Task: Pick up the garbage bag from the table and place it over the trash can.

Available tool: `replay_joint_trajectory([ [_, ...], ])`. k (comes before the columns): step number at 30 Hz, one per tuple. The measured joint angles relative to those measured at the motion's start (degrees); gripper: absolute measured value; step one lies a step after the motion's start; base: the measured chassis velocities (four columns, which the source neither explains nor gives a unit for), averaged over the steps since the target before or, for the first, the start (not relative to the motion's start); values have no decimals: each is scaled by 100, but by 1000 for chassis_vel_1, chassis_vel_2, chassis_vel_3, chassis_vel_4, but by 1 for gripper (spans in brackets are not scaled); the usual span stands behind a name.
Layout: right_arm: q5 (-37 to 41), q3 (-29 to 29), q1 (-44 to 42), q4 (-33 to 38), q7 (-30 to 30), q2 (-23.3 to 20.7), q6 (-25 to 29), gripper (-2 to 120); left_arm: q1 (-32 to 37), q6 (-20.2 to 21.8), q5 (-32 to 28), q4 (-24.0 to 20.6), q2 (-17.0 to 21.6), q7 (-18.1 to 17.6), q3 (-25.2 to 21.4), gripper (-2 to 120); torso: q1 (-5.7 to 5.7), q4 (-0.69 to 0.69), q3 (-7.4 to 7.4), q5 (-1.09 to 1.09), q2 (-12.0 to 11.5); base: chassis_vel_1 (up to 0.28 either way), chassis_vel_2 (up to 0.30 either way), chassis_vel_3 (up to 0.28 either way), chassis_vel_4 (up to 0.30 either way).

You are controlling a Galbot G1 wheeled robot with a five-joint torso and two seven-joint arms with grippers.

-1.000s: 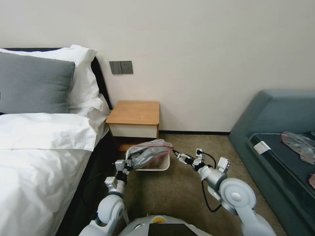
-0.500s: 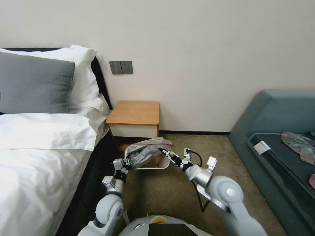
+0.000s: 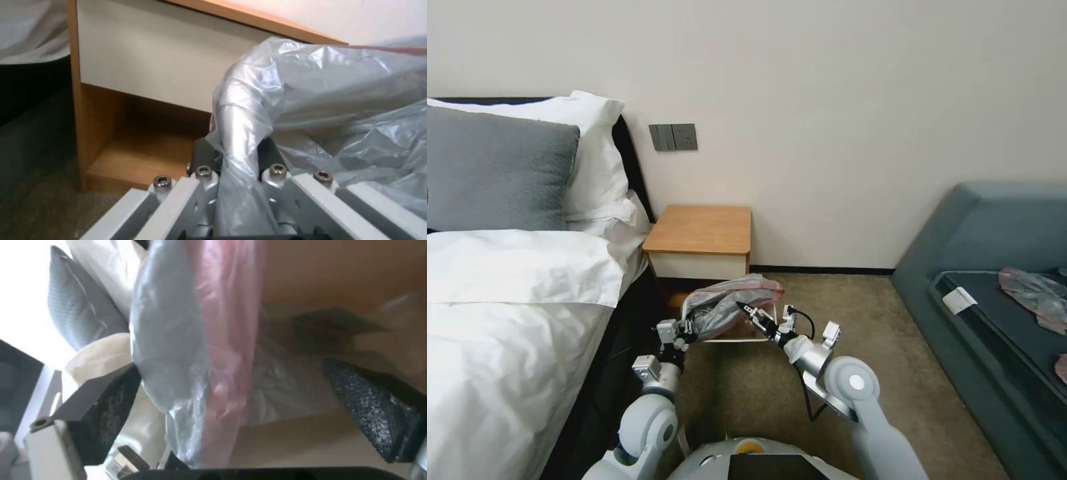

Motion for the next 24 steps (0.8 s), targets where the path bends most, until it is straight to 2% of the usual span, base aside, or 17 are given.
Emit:
replay_joint_trajectory([
  [2, -185, -78, 47, -63, -153, 68, 62, 90, 4, 6, -6, 0, 5, -5, 0, 5, 0, 1, 0, 1, 0, 0, 0, 0, 0],
  [4, -243, -100, 66, -80, -194, 84, 81, 87, 5, 6, -6, 0, 5, -5, 0, 5, 0, 1, 0, 0, 0, 0, 0, 0, 0],
  [7, -411, -167, 125, -97, -322, 112, 133, 73, 3, 7, -7, 21, 10, -5, -2, 5, 0, 1, 0, 1, 0, 0, 0, 0, 0],
  [8, -411, -167, 125, -97, -322, 112, 133, 73, 3, 7, -7, 21, 10, -5, -2, 5, 0, 1, 0, 1, 0, 0, 0, 0, 0],
  [10, -470, -201, 144, -97, -345, 107, 146, 61, -6, 7, -9, 40, 13, -5, -5, 5, 0, 1, 0, 0, 0, 0, 0, 0, 0],
  [12, -493, -209, 144, -95, -349, 101, 150, 58, -12, 7, -9, 45, 13, -8, -6, 5, 0, 1, 0, 1, 0, 0, 0, 0, 0],
  [14, -561, -222, 141, -88, -360, 91, 156, 46, -28, 7, -10, 62, 13, -18, -6, 5, 0, 1, 0, 1, 0, 0, 0, 0, 0],
  [16, -614, -230, 127, -79, -374, 78, 166, 39, -40, 7, -12, 82, 12, -32, -9, 5, 0, 1, 0, 0, 0, 0, 0, 0, 0],
  [17, -614, -230, 127, -79, -374, 78, 166, 39, -40, 7, -12, 82, 12, -32, -9, 5, 0, 1, 0, 0, 0, 0, 0, 0, 0],
  [19, -685, -238, 109, -68, -400, 62, 178, 29, -49, 8, -12, 105, 12, -42, -11, 5, 0, 1, 0, 1, 0, 0, 0, 0, 0],
  [24, -706, -247, 90, -43, -404, 49, 192, 18, -59, 9, -15, 117, 9, -45, -11, 5, 0, 1, 0, 1, 0, 0, 0, 0, 0],
])
